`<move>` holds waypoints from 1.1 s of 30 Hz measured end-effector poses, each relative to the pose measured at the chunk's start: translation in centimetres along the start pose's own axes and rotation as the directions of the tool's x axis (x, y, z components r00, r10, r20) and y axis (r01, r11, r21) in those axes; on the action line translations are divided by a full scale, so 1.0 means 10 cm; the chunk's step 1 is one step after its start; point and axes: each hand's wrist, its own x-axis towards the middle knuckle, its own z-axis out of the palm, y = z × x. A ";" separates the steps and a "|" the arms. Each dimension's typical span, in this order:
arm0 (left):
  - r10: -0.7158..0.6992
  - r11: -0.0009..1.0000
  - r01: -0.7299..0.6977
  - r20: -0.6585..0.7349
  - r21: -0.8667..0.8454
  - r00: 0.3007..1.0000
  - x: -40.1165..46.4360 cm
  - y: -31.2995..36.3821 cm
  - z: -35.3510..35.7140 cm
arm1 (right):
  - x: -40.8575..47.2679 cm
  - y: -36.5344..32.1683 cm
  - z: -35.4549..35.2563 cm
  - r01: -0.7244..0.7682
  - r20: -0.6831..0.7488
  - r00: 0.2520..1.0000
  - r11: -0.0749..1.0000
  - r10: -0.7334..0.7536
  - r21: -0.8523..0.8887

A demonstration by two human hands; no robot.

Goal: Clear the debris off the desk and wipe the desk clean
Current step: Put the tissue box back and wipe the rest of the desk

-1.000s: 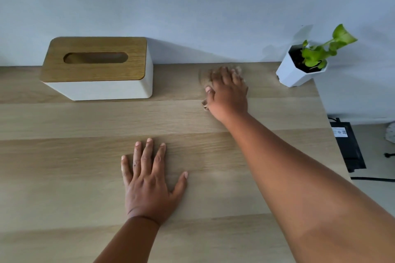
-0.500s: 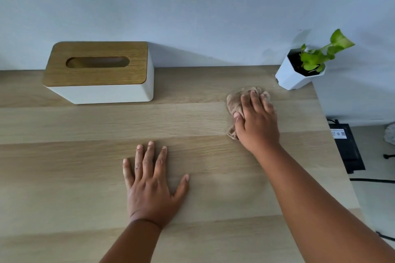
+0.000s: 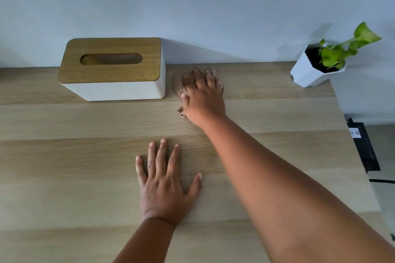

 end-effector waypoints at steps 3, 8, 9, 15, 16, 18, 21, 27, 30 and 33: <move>0.002 1.000 -0.002 -0.002 0.000 1.000 0.00 -0.01 0.01 | -0.32 0.17 -0.03 0.149 0.048 0.988 0.989 -0.148 -0.017; -0.002 1.000 0.002 0.005 -0.001 1.000 0.00 -0.01 -0.01 | -0.99 0.74 -0.17 0.102 -0.015 0.995 0.993 -0.103 -0.066; -0.005 1.000 0.005 0.006 -0.007 1.000 0.00 -0.01 -0.01 | -1.10 0.88 -0.21 0.054 -0.042 0.997 0.996 -0.058 -0.074; -0.006 1.000 0.006 0.006 -0.019 1.000 0.00 0.01 -0.04 | -1.43 1.36 -0.31 -0.174 -0.060 0.984 0.978 0.168 -0.118; -0.008 1.000 0.008 0.010 -0.018 1.000 0.00 0.01 -0.04 | -1.36 1.36 -0.31 -0.199 -0.054 0.980 0.972 0.194 -0.128; -0.010 1.000 0.011 0.018 -0.019 1.000 0.00 0.01 -0.05 | -1.14 1.32 -0.30 -0.271 -0.062 0.962 0.956 0.266 -0.113; -0.009 1.000 0.009 0.008 -0.023 1.000 0.00 0.01 -0.05 | -0.74 1.20 -0.26 -0.330 -0.042 0.944 0.942 0.328 -0.056; -0.004 1.000 0.005 0.007 -0.021 1.000 -0.01 0.01 -0.05 | -0.79 1.14 -0.29 -0.227 0.017 0.974 0.972 0.228 -0.060; -0.009 1.000 0.009 0.017 -0.028 1.000 -0.01 0.00 -0.06 | -1.23 1.26 -0.34 -0.155 0.035 0.987 0.982 0.160 -0.107; -0.013 0.999 0.014 0.030 -0.036 0.999 -0.01 0.01 -0.07 | -1.51 1.47 -0.39 -0.239 0.040 0.968 0.962 0.246 -0.136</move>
